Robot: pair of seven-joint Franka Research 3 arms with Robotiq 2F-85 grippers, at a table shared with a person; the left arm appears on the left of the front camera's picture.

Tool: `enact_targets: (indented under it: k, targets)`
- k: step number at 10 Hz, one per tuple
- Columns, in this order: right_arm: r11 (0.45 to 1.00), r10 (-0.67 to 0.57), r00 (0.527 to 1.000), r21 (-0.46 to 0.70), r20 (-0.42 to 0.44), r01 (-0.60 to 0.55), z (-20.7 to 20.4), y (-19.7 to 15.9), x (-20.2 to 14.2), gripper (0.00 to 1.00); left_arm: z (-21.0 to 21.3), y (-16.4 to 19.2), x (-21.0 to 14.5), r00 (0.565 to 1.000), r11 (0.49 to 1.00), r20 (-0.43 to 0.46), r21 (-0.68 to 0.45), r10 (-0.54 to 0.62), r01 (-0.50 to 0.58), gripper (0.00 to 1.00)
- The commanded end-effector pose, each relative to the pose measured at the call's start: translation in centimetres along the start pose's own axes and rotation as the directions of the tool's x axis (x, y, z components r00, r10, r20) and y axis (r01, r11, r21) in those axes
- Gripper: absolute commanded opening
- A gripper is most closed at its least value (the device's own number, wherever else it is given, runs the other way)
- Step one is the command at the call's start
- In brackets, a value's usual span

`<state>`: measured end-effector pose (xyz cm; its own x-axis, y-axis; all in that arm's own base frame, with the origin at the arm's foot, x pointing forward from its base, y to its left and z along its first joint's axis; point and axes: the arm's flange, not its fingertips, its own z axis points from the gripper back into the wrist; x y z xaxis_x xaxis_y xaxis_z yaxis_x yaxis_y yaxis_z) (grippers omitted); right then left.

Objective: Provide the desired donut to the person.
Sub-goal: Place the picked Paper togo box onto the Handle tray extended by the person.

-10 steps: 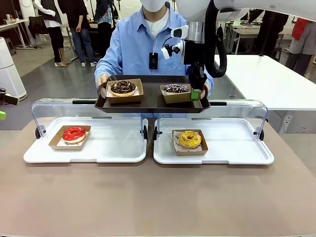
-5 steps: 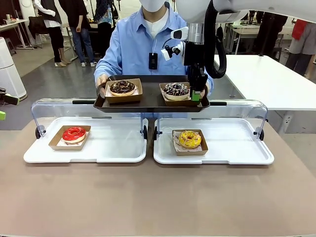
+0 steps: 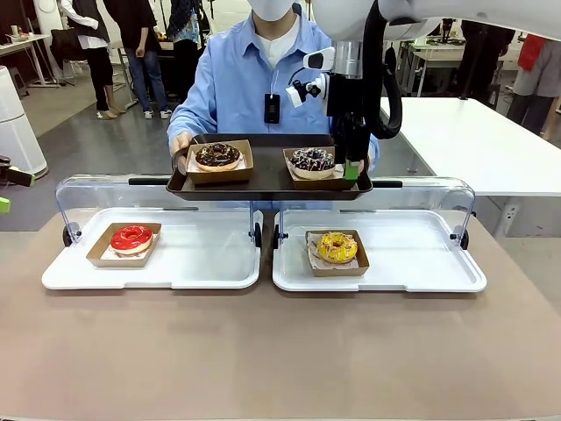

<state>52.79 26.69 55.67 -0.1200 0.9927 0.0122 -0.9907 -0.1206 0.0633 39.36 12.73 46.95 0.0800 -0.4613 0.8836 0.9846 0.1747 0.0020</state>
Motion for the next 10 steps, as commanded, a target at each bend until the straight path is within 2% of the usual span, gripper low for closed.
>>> enact_targets:
  k: [1,5,6,8,10]
  targets:
    - [1.0,0.015,1.0,-0.014,0.007,-0.015,-0.5,0.1,-0.5,1.0,0.2,-0.1,0.0,1.0,1.0,0.005,0.0,-0.004,0.004,1.0]
    - [1.0,0.013,1.0,-0.016,0.006,-0.013,-0.4,0.2,-0.8,1.0,0.2,-0.1,0.0,1.0,1.0,0.005,0.0,-0.004,0.004,1.0]
    - [0.998,0.026,1.0,-0.049,-0.006,-0.026,0.6,1.2,-0.9,1.0,0.2,-0.1,0.0,1.0,1.0,0.005,0.0,-0.004,0.004,1.0]
    - [0.995,0.048,0.997,-0.085,-0.066,-0.053,4.4,5.6,-3.0,1.0,0.2,-0.1,0.0,1.0,1.0,0.005,0.0,-0.004,0.004,1.0]
    - [0.988,0.031,0.995,-0.146,-0.093,-0.045,7.6,10.6,-8.3,1.0,0.2,-0.1,0.0,1.0,1.0,0.005,0.0,-0.004,0.004,1.0]
